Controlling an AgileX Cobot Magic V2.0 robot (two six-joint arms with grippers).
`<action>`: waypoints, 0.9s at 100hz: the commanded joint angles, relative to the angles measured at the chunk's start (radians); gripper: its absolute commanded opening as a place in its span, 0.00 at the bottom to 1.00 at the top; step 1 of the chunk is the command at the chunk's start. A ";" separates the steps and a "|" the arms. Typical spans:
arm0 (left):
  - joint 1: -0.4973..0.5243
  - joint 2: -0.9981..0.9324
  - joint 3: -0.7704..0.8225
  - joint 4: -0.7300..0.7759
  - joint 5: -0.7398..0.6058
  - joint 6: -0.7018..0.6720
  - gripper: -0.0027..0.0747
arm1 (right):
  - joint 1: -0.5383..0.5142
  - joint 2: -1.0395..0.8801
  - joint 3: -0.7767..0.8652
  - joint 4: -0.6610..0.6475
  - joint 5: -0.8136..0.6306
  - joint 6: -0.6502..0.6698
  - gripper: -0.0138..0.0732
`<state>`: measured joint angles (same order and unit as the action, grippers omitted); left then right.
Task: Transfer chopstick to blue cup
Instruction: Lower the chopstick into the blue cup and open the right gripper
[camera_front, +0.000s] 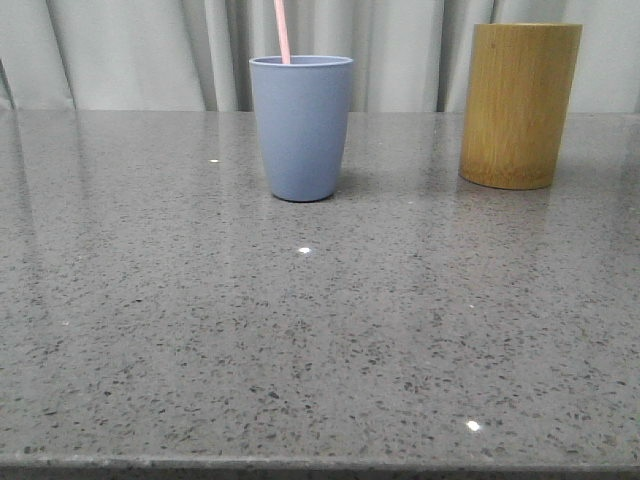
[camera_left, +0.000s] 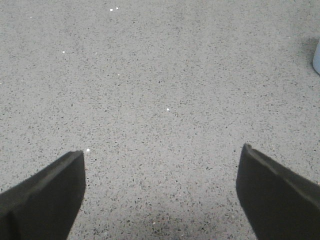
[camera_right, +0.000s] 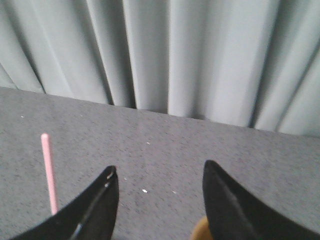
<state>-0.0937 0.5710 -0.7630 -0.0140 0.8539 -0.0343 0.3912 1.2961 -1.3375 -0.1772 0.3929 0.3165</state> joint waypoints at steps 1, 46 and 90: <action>0.005 0.002 -0.024 0.000 -0.055 -0.010 0.81 | -0.037 -0.114 0.050 -0.039 -0.017 -0.003 0.62; 0.005 0.002 -0.024 0.000 -0.047 -0.010 0.81 | -0.126 -0.648 0.464 -0.060 0.246 -0.003 0.62; 0.005 0.002 -0.024 0.000 -0.039 -0.010 0.81 | -0.126 -0.903 0.616 -0.060 0.292 -0.002 0.62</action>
<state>-0.0937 0.5710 -0.7630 -0.0140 0.8749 -0.0343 0.2701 0.3863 -0.7028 -0.2141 0.7403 0.3165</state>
